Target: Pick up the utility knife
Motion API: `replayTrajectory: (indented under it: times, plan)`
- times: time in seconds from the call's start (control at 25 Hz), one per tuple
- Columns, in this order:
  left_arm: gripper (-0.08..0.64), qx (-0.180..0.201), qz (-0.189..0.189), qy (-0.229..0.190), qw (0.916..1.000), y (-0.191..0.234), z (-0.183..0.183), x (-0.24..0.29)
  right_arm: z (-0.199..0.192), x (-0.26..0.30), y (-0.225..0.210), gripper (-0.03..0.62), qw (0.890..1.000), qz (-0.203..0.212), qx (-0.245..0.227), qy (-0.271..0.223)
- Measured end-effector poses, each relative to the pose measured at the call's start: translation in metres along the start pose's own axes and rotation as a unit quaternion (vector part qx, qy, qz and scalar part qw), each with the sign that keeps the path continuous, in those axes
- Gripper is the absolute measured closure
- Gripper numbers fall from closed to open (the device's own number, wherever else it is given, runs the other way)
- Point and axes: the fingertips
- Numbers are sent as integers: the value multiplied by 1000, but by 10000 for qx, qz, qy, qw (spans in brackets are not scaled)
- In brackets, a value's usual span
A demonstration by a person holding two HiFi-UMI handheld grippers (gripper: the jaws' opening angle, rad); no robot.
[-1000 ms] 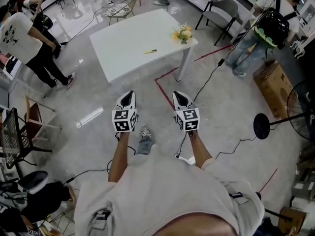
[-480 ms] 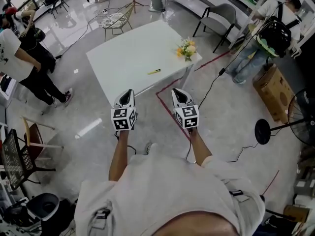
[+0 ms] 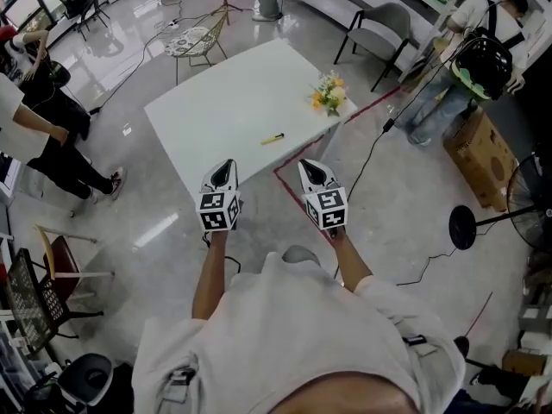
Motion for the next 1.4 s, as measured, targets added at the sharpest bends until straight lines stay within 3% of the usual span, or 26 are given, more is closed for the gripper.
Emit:
replayTrajectory:
  times: [0.36, 0.68, 1.12, 1.4]
  plan:
    - [540, -57, -99, 279, 9995, 12, -9, 34, -12, 33, -15, 560, 9997, -28, 131, 195]
    - [540, -112, 3, 403, 9991, 49, -3, 83, -4, 103, -32, 560, 9996, 83, 150, 244]
    - [540, -222, 410, 534, 9975, 101, 19, 145, 24, 197, -53, 560, 9983, 520, 99, 229]
    - [540, -273, 650, 631, 9955, 127, 25, 181, 22, 243, -70, 560, 9969, 712, 96, 329]
Point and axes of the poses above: the fingertips, and each gripper's own axes: x forward along the fingers, y to its left, z out of its top, and after that the axes turned 13 degrees about -z, right-handed
